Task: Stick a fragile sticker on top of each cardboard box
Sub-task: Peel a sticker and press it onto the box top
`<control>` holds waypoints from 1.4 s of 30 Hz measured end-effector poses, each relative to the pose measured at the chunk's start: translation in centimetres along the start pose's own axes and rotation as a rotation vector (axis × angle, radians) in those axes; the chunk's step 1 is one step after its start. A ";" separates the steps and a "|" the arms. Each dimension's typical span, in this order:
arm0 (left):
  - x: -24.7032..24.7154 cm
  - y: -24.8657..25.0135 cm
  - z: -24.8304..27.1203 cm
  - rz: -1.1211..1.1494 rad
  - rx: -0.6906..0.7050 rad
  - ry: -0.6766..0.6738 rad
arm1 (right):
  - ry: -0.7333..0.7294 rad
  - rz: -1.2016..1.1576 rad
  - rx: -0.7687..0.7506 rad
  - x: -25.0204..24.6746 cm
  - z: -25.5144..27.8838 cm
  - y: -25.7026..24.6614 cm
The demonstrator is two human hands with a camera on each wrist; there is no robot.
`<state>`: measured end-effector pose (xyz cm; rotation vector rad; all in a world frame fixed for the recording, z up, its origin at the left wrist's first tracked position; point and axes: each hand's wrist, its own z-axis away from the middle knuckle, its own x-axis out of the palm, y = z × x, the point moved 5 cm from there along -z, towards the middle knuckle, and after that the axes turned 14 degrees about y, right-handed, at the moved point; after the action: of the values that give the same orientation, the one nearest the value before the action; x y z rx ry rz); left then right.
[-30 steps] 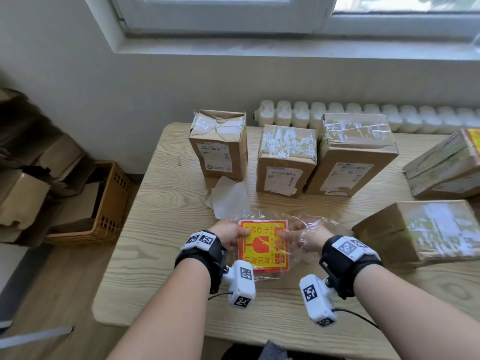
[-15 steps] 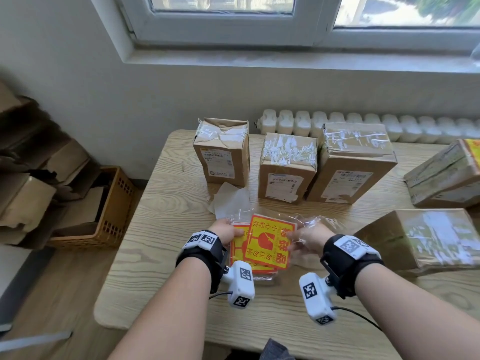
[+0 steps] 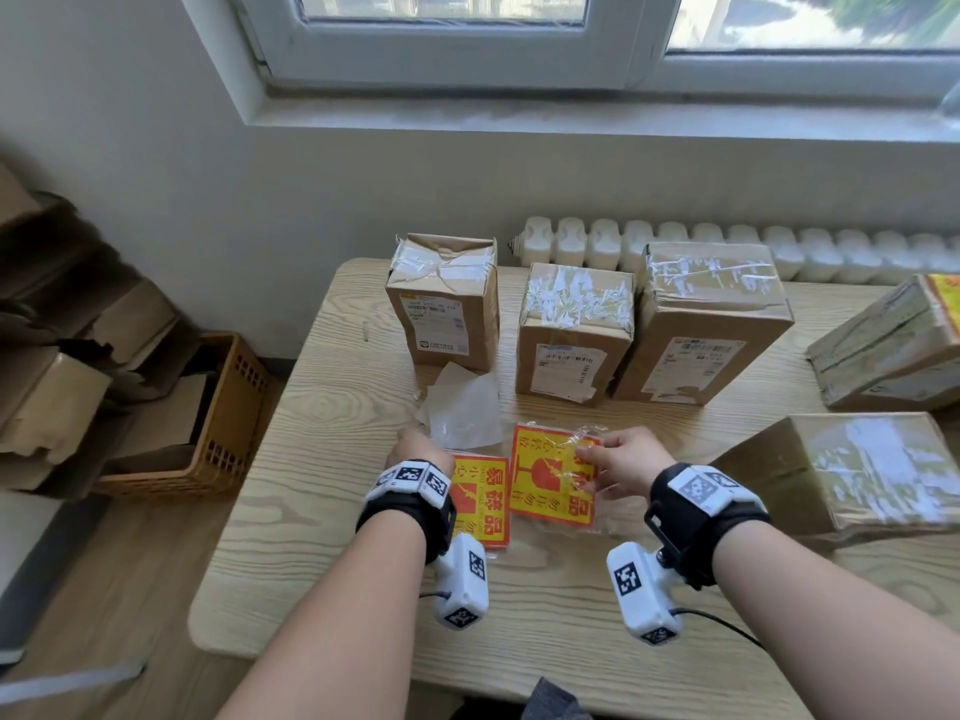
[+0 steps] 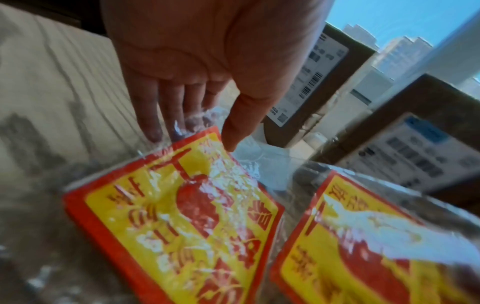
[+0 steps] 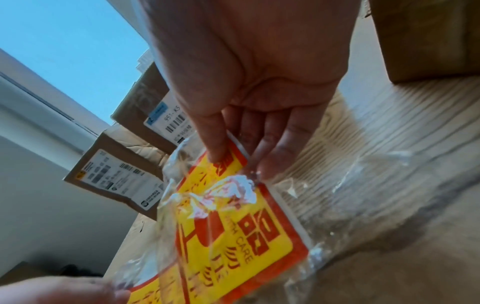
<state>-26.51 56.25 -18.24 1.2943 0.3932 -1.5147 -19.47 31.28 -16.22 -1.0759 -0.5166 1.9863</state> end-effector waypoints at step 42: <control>-6.7 13.5 5.6 0.772 0.302 -0.473 | 0.145 -0.405 -0.171 -6.7 4.0 -8.5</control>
<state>-18.92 49.92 -5.55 1.0729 -0.6033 -1.1626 -16.78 31.03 -4.95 -1.1080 -0.7695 1.5212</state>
